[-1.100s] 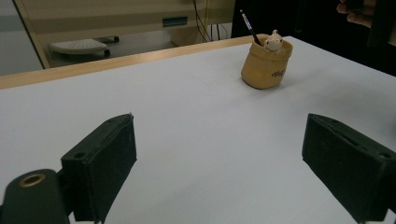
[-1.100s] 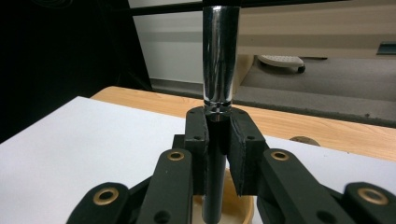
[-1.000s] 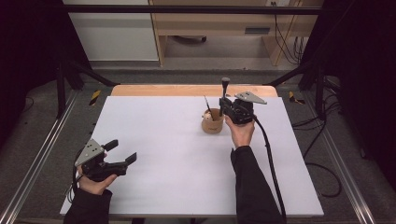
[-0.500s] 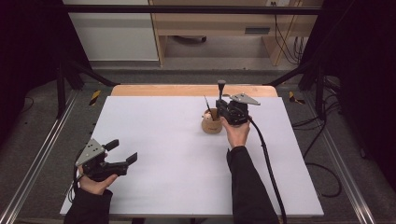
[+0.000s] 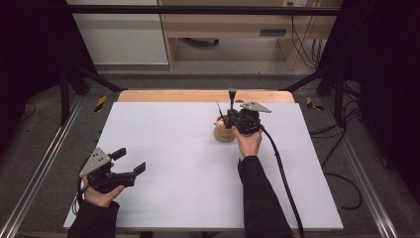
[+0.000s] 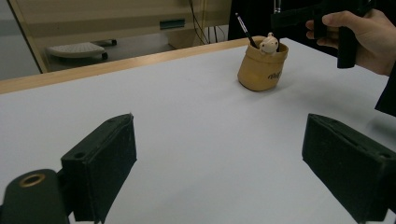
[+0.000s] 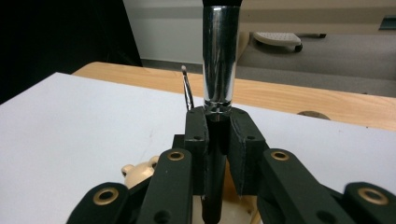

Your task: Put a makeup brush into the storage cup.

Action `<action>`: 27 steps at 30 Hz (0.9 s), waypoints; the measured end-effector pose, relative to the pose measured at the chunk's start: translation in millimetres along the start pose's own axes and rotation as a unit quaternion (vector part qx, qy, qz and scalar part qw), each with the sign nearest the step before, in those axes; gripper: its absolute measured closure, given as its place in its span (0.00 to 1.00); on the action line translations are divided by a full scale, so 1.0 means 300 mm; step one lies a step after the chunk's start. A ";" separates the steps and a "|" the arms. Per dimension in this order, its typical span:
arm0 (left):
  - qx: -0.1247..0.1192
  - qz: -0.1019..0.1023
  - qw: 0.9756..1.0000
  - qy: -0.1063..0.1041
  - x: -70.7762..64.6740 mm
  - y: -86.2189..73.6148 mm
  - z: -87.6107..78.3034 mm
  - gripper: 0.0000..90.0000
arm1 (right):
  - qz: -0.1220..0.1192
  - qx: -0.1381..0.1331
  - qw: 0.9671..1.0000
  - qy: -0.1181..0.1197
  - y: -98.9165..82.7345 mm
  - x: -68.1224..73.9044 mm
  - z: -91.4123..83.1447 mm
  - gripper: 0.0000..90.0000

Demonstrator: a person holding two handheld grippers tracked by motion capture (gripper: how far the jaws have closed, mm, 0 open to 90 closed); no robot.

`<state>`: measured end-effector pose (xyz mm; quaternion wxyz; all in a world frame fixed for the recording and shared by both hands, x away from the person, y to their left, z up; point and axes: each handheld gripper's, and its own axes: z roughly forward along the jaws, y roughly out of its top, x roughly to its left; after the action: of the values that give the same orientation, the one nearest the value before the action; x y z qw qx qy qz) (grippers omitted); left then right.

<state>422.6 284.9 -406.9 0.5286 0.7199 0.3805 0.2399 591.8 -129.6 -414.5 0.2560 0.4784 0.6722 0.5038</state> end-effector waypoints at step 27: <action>-0.001 -0.001 1.000 0.002 0.000 0.000 0.000 0.10 | -0.015 0.048 0.999 -0.010 -0.030 0.016 0.011 0.85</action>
<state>422.5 285.0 -406.9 0.5284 0.7188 0.3819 0.2414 589.0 -124.3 -423.4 0.2472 0.4848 0.7003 0.4620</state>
